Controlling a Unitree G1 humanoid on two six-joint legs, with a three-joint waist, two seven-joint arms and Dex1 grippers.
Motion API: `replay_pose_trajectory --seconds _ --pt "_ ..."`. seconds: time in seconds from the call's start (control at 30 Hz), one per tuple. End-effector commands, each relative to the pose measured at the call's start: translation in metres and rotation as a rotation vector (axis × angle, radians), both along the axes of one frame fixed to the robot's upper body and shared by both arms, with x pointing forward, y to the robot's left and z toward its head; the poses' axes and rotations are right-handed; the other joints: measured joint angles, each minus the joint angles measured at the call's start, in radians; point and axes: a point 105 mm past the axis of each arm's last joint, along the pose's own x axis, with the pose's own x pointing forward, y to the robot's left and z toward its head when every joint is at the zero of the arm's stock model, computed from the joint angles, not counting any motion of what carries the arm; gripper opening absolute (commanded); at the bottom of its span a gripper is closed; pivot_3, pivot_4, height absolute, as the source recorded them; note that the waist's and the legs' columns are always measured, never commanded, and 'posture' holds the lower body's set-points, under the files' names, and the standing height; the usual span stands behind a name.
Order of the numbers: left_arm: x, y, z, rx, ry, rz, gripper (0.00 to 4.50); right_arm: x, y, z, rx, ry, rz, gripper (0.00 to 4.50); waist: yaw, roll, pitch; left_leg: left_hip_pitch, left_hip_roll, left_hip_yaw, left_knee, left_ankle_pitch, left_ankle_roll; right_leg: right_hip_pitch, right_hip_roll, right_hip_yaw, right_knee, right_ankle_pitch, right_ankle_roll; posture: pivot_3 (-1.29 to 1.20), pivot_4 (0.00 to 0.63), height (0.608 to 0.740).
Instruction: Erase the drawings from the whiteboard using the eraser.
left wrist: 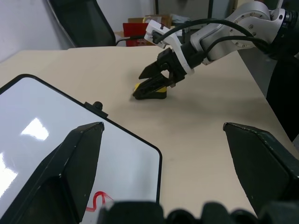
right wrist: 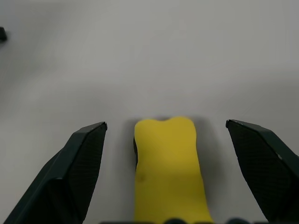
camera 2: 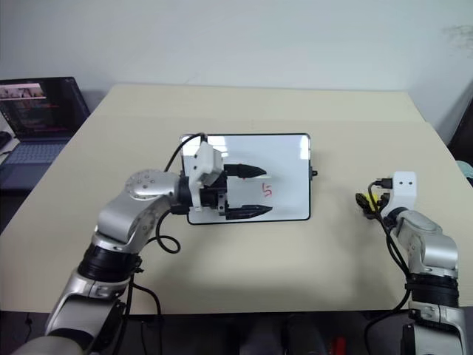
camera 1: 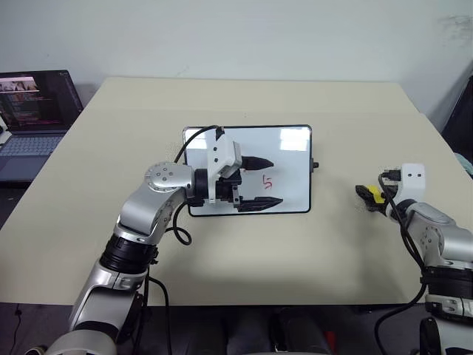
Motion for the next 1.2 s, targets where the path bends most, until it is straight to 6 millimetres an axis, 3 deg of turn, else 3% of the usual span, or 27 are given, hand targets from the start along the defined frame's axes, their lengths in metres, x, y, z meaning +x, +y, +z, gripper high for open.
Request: replay_pose_trajectory --seconds 0.03,0.27,0.37,0.6,0.63,0.9,1.03,1.2 --pt "-0.002 0.002 0.01 -0.012 -0.053 0.006 4.47 0.003 -0.006 0.016 -0.001 -0.051 -0.001 4.5 0.0 0.0 0.0 0.0 0.0 0.0 0.0 0.0 0.0 0.0 0.0 0.0 0.0 0.0 0.0 0.0 0.15 0.74" --pt "-0.003 0.004 0.012 -0.031 -0.055 0.01 4.47 0.003 -0.012 0.013 -0.025 -0.044 -0.016 4.5 0.0 0.0 0.0 0.0 0.0 0.001 0.0 0.0 0.0 0.0 0.0 0.001 0.0 0.0 0.0 0.0 0.15 0.74" --pt "-0.002 0.005 0.012 -0.03 -0.056 0.015 4.5 0.003 -0.015 0.014 -0.03 -0.052 -0.025 3.93 0.0 0.0 0.0 0.0 0.0 0.002 0.0 0.0 0.0 0.0 0.0 0.001 0.0 0.0 0.0 0.0 0.15 0.74" --pt "-0.002 0.007 0.012 -0.031 -0.055 0.02 4.5 0.001 -0.014 0.015 -0.019 -0.054 -0.019 1.49 0.0 0.0 0.0 0.001 0.0 0.004 0.0 0.0 0.0 0.0 0.0 0.003 0.0 0.0 0.0 0.0 0.15 0.74" --pt "-0.002 0.007 0.012 -0.031 -0.055 0.021 4.5 0.001 -0.014 0.015 -0.01 -0.054 -0.024 1.37 0.0 0.0 0.0 0.001 0.0 0.004 0.0 0.0 0.0 0.0 0.0 0.003 0.0 0.0 0.0 0.0 0.15 0.74" --pt "0.004 0.015 0.014 -0.048 -0.043 0.087 4.5 0.0 -0.01 0.018 -0.015 -0.071 -0.013 1.35 0.0 0.0 0.0 0.001 0.0 0.005 0.0 0.0 0.0 0.0 0.0 0.004 0.0 0.0 0.0 0.0 0.15 0.74" --pt "0.005 0.042 0.016 -0.061 -0.04 0.207 4.5 -0.008 0.006 0.03 -0.124 -0.124 0.073 1.35 -0.008 0.0 0.0 0.001 0.001 0.006 -0.001 0.0 0.0 -0.001 0.0 0.005 0.0 0.0 0.0 0.0 0.15 0.74" --pt "-0.006 0.088 0.017 -0.032 -0.067 0.407 4.5 -0.028 0.043 0.047 -0.294 -0.247 0.176 1.35 -0.019 0.0 0.0 0.001 0.003 0.005 -0.001 -0.002 -0.002 -0.003 -0.002 0.006 0.0 0.0 0.001 0.0 0.15 0.74"
